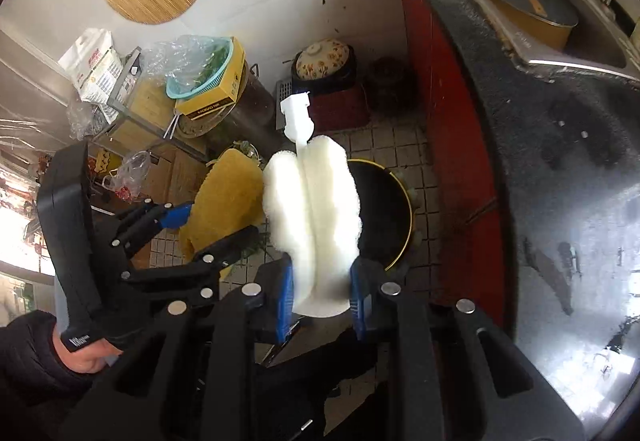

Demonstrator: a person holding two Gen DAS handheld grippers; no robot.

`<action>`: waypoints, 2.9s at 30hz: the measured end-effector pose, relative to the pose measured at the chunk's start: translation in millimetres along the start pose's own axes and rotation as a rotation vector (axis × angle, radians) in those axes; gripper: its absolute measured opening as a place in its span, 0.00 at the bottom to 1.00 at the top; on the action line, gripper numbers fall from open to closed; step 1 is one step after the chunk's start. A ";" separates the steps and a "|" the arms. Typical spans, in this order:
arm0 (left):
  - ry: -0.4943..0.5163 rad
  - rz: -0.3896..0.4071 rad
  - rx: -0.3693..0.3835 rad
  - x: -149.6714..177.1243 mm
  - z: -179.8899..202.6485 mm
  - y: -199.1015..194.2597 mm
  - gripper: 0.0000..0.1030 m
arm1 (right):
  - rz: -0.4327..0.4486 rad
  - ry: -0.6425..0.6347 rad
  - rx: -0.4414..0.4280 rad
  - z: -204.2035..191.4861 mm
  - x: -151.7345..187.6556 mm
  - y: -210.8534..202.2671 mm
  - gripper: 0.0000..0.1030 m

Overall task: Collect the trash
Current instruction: 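Carry sponge and foam to the black bin and open both tools over it, then return both tools to the countertop trash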

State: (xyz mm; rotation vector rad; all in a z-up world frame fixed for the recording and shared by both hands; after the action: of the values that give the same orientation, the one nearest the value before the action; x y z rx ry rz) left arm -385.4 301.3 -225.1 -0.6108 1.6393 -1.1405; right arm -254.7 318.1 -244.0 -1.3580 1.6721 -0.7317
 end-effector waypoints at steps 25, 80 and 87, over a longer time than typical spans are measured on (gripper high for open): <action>-0.071 -0.151 0.064 34.2 -31.7 143.2 0.90 | -0.084 0.075 0.062 35.1 -30.4 65.4 0.84; 1.067 0.209 0.548 22.7 571.7 -158.4 0.90 | 0.765 1.064 0.668 223.1 480.9 -427.3 0.85; 1.115 0.220 0.534 19.9 607.8 -121.5 0.90 | 0.693 1.101 0.605 274.9 483.5 -402.0 0.73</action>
State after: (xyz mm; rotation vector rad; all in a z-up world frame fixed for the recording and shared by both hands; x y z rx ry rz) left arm 151.1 -1.7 -155.0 0.6751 2.0501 -1.8008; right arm 149.1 -229.4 -153.5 0.1854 2.2252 -1.5053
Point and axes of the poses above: each gripper's, at about its wrist camera, not at the fingertips, and y roughly the way its jaws point, z to its right, x to its underside, the point moved 4 cm from there along y, roughly the way its jaws point, and after that the axes turned 10 degrees about -x, right-handed, at the moved point
